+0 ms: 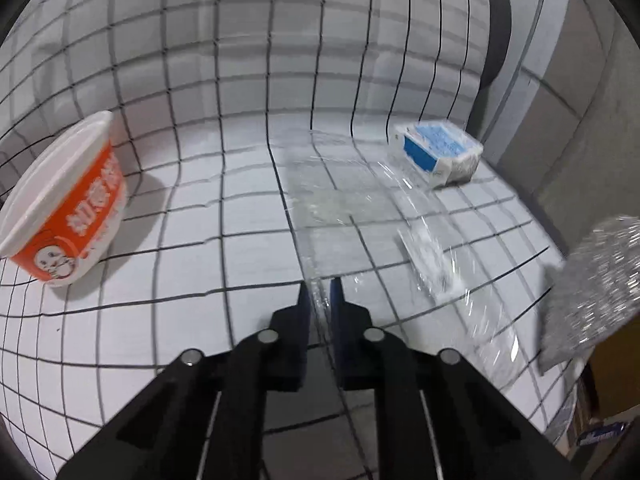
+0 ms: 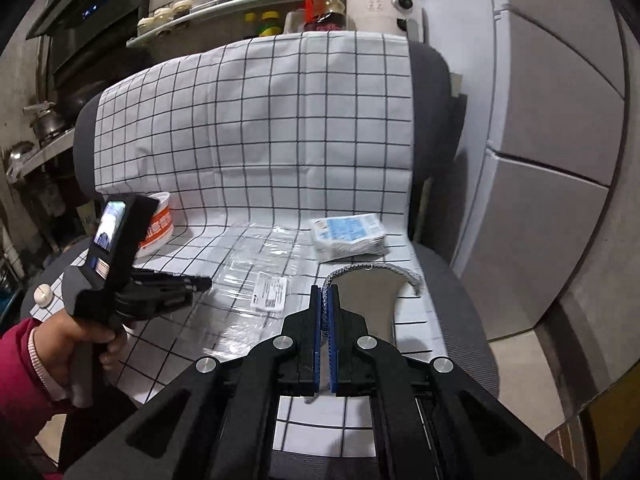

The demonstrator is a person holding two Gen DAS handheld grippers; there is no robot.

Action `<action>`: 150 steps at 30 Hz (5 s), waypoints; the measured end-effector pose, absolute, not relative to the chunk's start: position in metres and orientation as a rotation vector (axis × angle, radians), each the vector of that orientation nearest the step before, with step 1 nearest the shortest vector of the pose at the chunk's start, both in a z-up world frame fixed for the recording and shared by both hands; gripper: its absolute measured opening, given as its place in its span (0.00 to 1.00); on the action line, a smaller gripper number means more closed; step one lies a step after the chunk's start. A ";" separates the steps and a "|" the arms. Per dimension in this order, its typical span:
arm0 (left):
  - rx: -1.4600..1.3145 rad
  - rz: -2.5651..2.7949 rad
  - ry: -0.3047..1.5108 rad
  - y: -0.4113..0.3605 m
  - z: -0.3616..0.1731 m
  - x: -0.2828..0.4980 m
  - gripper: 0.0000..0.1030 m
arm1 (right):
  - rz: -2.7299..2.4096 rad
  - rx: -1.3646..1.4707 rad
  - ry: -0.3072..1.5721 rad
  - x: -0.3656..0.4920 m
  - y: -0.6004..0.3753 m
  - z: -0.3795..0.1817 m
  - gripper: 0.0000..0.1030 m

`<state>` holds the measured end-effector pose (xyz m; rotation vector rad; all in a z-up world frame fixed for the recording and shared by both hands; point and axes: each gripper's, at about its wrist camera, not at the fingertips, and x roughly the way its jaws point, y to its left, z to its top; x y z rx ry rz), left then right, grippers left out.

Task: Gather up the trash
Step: 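Grasp the clear plastic sheet with the left gripper while the right holds the tray, then carry tray and plastic sheet over the trash bin and open both grippers, then swing both tools back toward the chair, then grasp the white-and-blue milk carton with the right gripper and lift it, then grasp the orange paper bowl rim with the left gripper while the right holds the carton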

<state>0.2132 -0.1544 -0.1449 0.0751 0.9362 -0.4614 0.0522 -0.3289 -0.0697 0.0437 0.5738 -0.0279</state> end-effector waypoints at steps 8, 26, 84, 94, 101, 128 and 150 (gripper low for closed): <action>-0.003 -0.475 0.791 -0.101 -0.095 0.170 0.04 | 0.008 0.078 0.547 0.044 -0.318 -0.061 0.03; 0.079 -0.798 0.726 -0.185 -0.079 0.077 0.04 | -0.253 0.051 0.503 -0.063 -0.352 -0.035 0.03; 0.235 -0.738 0.782 -0.218 -0.114 0.085 0.58 | -0.282 0.245 0.628 -0.062 -0.409 -0.089 0.55; 0.070 -0.477 0.776 -0.105 -0.101 0.161 0.63 | -0.095 0.193 0.617 0.072 -0.350 -0.062 0.67; 0.069 -0.363 0.789 -0.073 -0.107 0.205 0.63 | -0.142 0.223 0.667 0.161 -0.352 -0.089 0.68; 0.074 -0.372 0.848 -0.080 -0.138 0.248 0.63 | -0.110 0.788 0.696 0.266 -0.406 -0.157 0.18; -0.158 -0.137 0.774 0.057 -0.093 0.228 0.63 | 0.085 0.061 0.808 0.166 -0.231 -0.103 0.17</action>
